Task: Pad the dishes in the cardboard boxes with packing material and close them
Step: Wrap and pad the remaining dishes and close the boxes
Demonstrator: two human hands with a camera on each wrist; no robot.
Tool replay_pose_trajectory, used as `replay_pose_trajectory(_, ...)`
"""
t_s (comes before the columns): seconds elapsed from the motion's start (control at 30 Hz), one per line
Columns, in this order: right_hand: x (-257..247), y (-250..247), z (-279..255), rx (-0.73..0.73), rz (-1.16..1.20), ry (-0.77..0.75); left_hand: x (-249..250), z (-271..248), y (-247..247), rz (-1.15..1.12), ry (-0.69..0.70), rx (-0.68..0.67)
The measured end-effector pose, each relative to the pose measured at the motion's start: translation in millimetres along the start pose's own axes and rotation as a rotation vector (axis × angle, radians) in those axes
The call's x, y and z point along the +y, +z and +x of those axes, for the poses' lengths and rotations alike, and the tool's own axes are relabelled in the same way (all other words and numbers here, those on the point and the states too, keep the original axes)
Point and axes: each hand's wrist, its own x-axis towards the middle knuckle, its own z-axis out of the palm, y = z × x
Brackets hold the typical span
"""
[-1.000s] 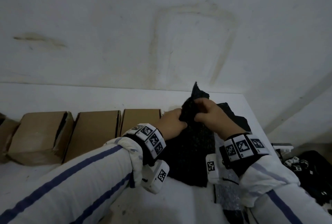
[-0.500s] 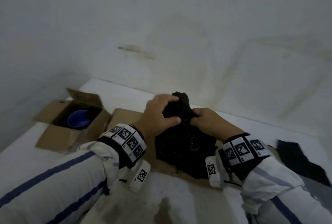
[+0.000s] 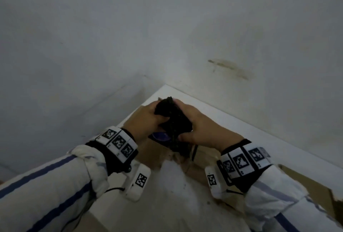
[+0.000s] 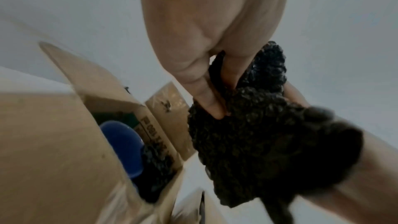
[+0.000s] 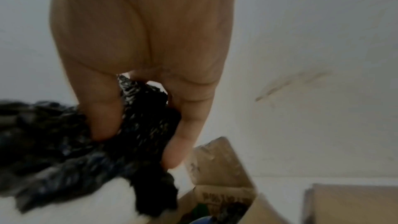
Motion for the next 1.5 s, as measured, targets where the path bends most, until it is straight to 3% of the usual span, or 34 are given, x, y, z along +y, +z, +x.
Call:
replay_pose_trajectory(0.13, -20.1, 25.4, 41.0, 0.217, -0.071, 0.029, 10.1, 6.0, -30.9, -0.084, -0.014, -0.047)
replay_pose_trajectory(0.27, -24.3, 38.8, 66.7, 0.303, -0.206, 0.151, 6.0, 18.9, -48.9, 0.263, -0.019, -0.01)
replay_pose_trajectory(0.33, -21.8, 48.5, 74.5, 0.295, -0.242, 0.247, -4.6, 26.8, -59.3, 0.434, -0.109, 0.029)
replay_pose_trajectory(0.47, -12.6, 73.3, 88.6, 0.19, -0.233, 0.356, -21.8, 33.3, -73.9, 0.682, -0.366, -0.069)
replay_pose_trajectory(0.6, -10.9, 86.3, 104.5, 0.076, -0.153, 0.389, -33.5, 35.2, -77.4, 0.671, -0.4, -0.244)
replay_pose_trajectory(0.73, -13.5, 83.5, 114.5, -0.18, -0.08, 0.487, -36.9, 36.7, -78.3, 0.615, -0.341, -0.229)
replay_pose_trajectory(0.9, -24.8, 56.3, 121.2, -0.239, 0.08, 0.596, -43.4, 42.6, -77.8, 0.734, -0.29, -0.149)
replay_pose_trajectory(1.0, -25.8, 55.5, 126.4, -0.304, -0.026, 0.602, -43.3, 45.3, -74.3, 0.814, -0.263, -0.117)
replay_pose_trajectory(1.3, -15.0, 67.9, 124.5, -0.399, -0.463, 0.474, -45.5, 45.8, -74.5, 1.031, -0.162, -0.344)
replay_pose_trajectory(1.37, -18.1, 57.9, 124.1, -0.36, -0.406, 0.465, -45.9, 46.6, -74.8, 1.05, -0.158, -0.347)
replay_pose_trajectory(1.43, -21.8, 50.7, 123.7, -0.329, -0.183, 0.518, -46.7, 46.6, -75.3, 1.059, -0.154, -0.339)
replay_pose_trajectory(1.5, -27.3, 52.3, 122.7, -0.408, -0.127, 0.516, -48.0, 46.5, -75.0, 1.071, -0.148, -0.331)
